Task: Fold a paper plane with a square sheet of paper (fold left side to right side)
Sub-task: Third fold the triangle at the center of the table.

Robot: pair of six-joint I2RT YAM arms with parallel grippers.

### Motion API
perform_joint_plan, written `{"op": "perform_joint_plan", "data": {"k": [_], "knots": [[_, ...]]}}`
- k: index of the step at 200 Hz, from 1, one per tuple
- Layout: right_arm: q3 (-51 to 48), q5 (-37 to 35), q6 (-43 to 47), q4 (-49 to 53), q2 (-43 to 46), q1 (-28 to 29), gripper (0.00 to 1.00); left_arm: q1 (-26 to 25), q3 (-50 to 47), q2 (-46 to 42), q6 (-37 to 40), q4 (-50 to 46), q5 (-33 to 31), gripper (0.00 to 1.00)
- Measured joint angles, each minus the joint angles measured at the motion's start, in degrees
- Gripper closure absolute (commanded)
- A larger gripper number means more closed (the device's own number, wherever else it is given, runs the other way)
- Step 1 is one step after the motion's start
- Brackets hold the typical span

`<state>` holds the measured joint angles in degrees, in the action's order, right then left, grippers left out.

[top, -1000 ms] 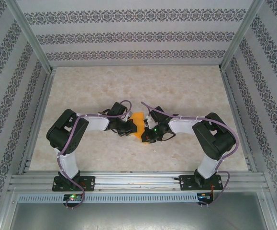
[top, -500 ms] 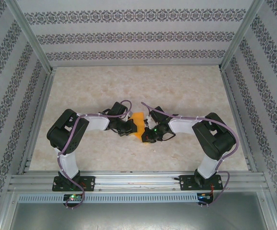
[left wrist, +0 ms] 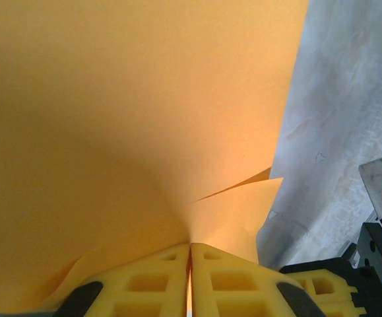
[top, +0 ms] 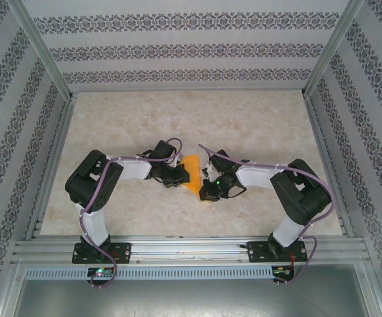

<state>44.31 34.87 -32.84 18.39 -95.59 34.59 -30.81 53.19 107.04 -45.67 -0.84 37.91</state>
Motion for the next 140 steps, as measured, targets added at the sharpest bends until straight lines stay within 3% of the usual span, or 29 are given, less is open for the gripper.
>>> {"op": "perform_joint_plan", "data": {"k": [60, 140], "knots": [[0.37, 0.74, -0.5, 2.67, 4.37, -0.72, 1.0, 0.0, 0.09, 0.0, -0.02, -0.13, 0.02, 0.89], [4.9, -1.14, -2.86, -2.64, -1.57, -0.57, 1.0, 0.02, 0.09, 0.0, -0.02, -0.13, 0.04, 0.89]]}}
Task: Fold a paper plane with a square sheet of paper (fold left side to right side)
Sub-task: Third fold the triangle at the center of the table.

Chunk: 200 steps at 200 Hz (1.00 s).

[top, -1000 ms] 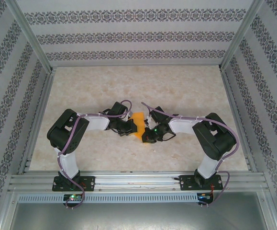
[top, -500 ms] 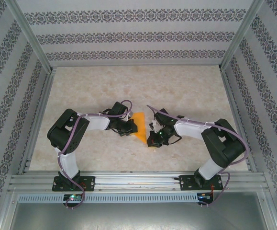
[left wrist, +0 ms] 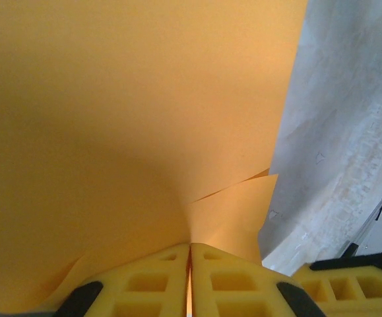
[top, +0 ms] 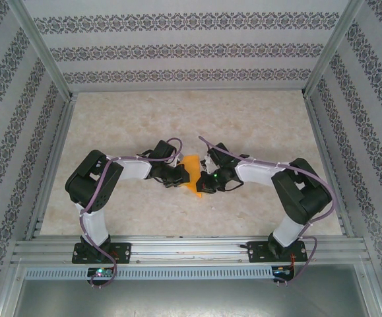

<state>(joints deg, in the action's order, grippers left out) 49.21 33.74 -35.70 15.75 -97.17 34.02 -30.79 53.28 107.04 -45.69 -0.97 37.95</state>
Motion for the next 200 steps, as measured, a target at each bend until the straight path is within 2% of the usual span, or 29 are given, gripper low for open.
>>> {"op": "perform_joint_plan", "data": {"k": [61, 109, 161, 200], "knots": [[0.74, -3.06, 0.13, 1.11, -2.54, 0.13, 1.0, -0.02, 0.2, 0.0, 0.0, -0.07, 0.2, 0.87], [1.57, -5.29, 0.74, 2.4, -2.64, 1.03, 1.0, -0.02, 0.33, -0.28, 0.02, -0.09, 0.39, 0.81], [2.86, -8.04, 1.25, 4.39, -2.84, 2.03, 1.0, 0.0, -2.69, -4.92, 0.44, -0.92, -1.79, 0.86], [3.23, -9.4, 1.36, 5.09, -2.86, 2.54, 1.0, -0.37, -7.89, -6.86, -0.68, 4.35, -0.28, 0.87]]}}
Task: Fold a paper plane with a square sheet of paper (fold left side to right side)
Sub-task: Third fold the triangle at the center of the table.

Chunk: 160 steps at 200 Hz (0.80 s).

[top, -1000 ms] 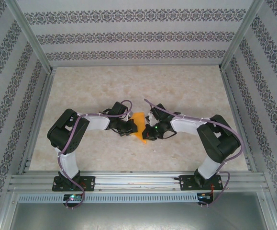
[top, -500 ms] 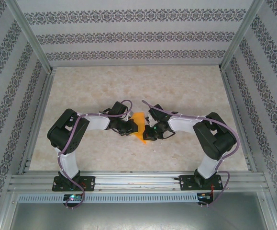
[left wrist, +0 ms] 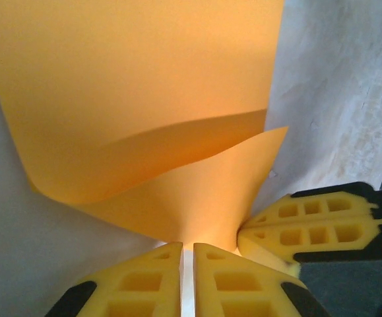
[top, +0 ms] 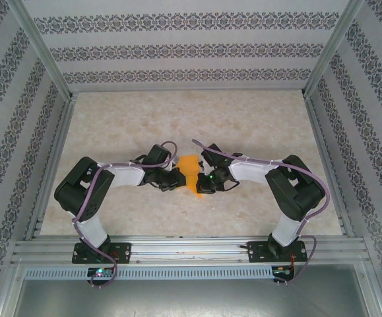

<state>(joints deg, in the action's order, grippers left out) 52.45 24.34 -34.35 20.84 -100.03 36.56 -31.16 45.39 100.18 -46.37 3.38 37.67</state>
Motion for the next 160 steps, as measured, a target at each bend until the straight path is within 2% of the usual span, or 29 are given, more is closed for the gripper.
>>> {"op": "perform_joint_plan", "data": {"k": [75, 160], "knots": [[1.05, -1.4, -0.02, 1.51, -0.42, 0.48, 1.0, -0.76, -1.03, 2.45, -3.63, 11.54, 2.01, 0.88], [2.05, -3.1, 0.13, 3.19, -0.63, 0.83, 1.0, -0.74, -0.9, 4.76, -3.23, 12.15, 1.29, 0.91]]}}
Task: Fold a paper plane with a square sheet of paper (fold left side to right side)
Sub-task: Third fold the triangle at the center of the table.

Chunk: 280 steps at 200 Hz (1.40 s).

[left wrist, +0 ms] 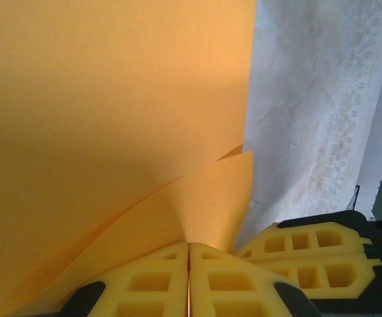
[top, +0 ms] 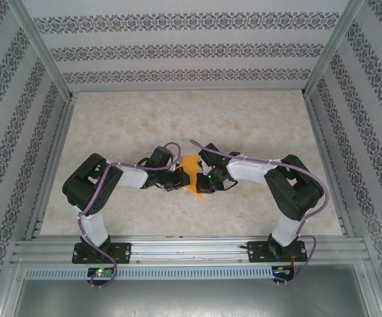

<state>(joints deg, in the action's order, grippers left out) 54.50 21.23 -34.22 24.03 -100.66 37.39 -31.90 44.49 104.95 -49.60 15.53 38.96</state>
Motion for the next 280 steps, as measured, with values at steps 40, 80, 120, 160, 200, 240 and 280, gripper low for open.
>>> {"op": "perform_joint_plan", "data": {"k": [40, 80, 120, 160, 200, 240, 280], "knots": [[0.52, -1.44, 0.09, 1.07, 0.0, 0.0, 1.0, 0.28, 0.0, 0.02, 0.09, 0.0, -0.13, 0.91], [0.63, -1.97, 0.26, 1.4, 0.0, 0.0, 1.0, 2.01, 0.0, 0.35, 1.01, -0.07, 1.33, 0.92], [0.9, -2.56, 0.92, 1.92, 0.0, 0.0, 1.0, 5.53, 0.9, 0.37, 3.89, -2.69, 1.75, 0.92], [0.92, -2.6, 1.16, 1.97, 0.0, 0.0, 1.0, 8.35, 3.82, 0.57, 7.58, -8.63, 0.2, 0.92], [0.92, -2.6, 1.18, 1.97, 0.0, 0.0, 1.0, 9.53, 4.66, 0.31, 10.08, -10.88, -0.74, 0.93], [0.87, -3.41, 1.16, 2.14, 0.26, 0.0, 1.0, 11.58, 1.27, -6.1, 11.91, -12.96, -5.53, 0.96], [0.83, -4.35, 1.14, 2.38, 0.5, 0.0, 1.0, 9.25, 0.28, -12.41, 12.37, -12.79, -3.37, 0.97]]}}
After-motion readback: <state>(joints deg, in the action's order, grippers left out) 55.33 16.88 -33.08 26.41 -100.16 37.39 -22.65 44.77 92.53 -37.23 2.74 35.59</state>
